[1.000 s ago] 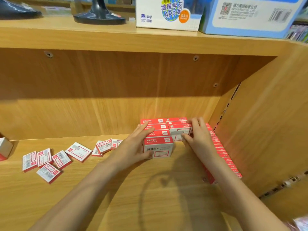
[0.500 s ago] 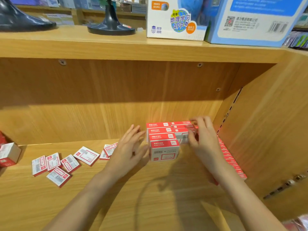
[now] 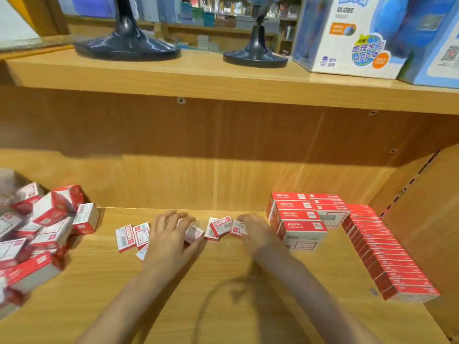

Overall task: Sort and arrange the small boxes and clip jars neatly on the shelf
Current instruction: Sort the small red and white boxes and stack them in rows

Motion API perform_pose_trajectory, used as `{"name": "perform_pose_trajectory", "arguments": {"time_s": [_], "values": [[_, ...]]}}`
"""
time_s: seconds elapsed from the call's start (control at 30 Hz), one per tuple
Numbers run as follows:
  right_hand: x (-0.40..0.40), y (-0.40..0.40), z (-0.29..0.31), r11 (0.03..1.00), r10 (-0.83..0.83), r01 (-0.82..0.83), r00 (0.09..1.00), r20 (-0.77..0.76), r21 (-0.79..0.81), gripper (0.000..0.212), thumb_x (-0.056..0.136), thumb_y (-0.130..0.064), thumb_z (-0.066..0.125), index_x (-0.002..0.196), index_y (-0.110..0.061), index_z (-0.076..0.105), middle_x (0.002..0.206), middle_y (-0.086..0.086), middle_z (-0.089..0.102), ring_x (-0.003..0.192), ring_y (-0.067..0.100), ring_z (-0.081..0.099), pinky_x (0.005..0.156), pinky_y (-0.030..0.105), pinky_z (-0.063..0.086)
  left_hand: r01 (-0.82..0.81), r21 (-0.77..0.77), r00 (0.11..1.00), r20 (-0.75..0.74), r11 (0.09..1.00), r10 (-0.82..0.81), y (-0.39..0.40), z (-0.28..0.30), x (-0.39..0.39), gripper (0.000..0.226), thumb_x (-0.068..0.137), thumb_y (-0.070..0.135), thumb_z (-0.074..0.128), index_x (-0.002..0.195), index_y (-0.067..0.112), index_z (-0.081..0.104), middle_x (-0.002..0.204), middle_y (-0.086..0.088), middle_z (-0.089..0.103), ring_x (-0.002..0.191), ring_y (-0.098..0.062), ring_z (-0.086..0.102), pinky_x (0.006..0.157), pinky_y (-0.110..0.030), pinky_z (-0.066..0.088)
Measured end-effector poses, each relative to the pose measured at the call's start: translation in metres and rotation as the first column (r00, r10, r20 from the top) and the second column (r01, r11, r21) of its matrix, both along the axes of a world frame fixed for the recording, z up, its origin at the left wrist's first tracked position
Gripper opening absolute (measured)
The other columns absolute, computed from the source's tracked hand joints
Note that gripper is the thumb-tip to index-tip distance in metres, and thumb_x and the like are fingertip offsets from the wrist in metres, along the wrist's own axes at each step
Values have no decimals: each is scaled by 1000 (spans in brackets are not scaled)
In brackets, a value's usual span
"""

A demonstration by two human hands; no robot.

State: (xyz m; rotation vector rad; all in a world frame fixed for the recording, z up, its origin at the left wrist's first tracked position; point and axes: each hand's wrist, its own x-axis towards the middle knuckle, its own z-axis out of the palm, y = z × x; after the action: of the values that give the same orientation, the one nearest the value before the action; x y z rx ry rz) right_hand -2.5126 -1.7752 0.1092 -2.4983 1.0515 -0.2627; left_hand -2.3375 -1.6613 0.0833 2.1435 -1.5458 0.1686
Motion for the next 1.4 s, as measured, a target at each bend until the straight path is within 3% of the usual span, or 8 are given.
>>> {"name": "perform_pose_trajectory", "arguments": {"time_s": [0.3, 0.53, 0.7, 0.87, 1.07, 1.13, 1.23, 1.4], "values": [[15, -14, 17, 949, 315, -315, 949, 5, 29, 37, 84, 4, 47, 119, -7, 50, 134, 13, 47, 125, 24, 42, 103, 25, 28, 12, 85, 996, -92, 996, -4, 18, -7, 13, 62, 75, 56, 42, 104, 5, 64, 106, -10, 62, 95, -33, 57, 85, -43, 46], [15, -13, 25, 944, 291, -272, 953, -82, 184, 40, 74, -10, 70, 108, -14, 49, 101, -4, 51, 91, 15, 47, 68, 16, 34, 130, 56, 979, -168, 990, -119, 20, -3, 16, 73, 67, 57, 38, 121, 12, 56, 127, -1, 53, 114, -22, 47, 98, -30, 31], [-7, 0, 30, 951, 268, -257, 962, -45, 172, 38, 74, -16, 72, 102, -25, 50, 95, -7, 50, 86, 13, 50, 74, 22, 42, 265, 56, 941, -232, 963, -245, 17, -1, 21, 81, 61, 61, 37, 128, 18, 50, 134, 7, 46, 122, -12, 38, 102, -19, 22], [3, -7, 43, 903, 419, -401, 900, -122, 153, 24, 76, -9, 68, 97, -20, 63, 108, -1, 51, 95, 12, 50, 87, 30, 43, 315, -13, 915, -260, 949, -308, 14, 2, 23, 74, 60, 55, 48, 125, 20, 49, 117, 16, 45, 118, -3, 32, 100, -20, 25], [35, -11, 41, 837, 544, -509, 814, -202, 203, 36, 80, 3, 55, 115, -7, 55, 143, 8, 39, 136, 17, 26, 103, 15, 16, 251, -166, 925, -249, 954, -287, 23, 0, 18, 64, 71, 27, 68, 128, 20, 41, 121, 6, 45, 111, -5, 40, 94, -5, 24], [36, -13, 41, 837, 542, -494, 807, -234, 235, 33, 83, -1, 56, 115, -6, 52, 132, 12, 47, 128, 24, 36, 99, 24, 25, 203, -170, 918, -311, 964, -248, 26, -2, 19, 66, 71, 20, 73, 129, 15, 42, 120, 5, 43, 111, -5, 42, 94, -2, 23], [34, -13, 40, 850, 524, -487, 822, -225, 201, 29, 81, -9, 62, 108, -7, 51, 115, 11, 53, 103, 24, 48, 91, 33, 36, 171, -110, 945, -262, 979, -194, 27, -4, 20, 62, 71, 41, 59, 125, 12, 48, 118, 1, 46, 107, -10, 41, 92, -8, 24], [16, -4, 31, 906, 424, -416, 892, -154, 81, 25, 83, -18, 64, 105, -12, 55, 97, -4, 51, 84, 11, 44, 69, 18, 33, 114, -80, 984, -128, 990, -123, 25, -5, 19, 48, 75, 45, 46, 106, 12, 63, 119, -9, 56, 111, -19, 38, 97, -31, 31]]}}
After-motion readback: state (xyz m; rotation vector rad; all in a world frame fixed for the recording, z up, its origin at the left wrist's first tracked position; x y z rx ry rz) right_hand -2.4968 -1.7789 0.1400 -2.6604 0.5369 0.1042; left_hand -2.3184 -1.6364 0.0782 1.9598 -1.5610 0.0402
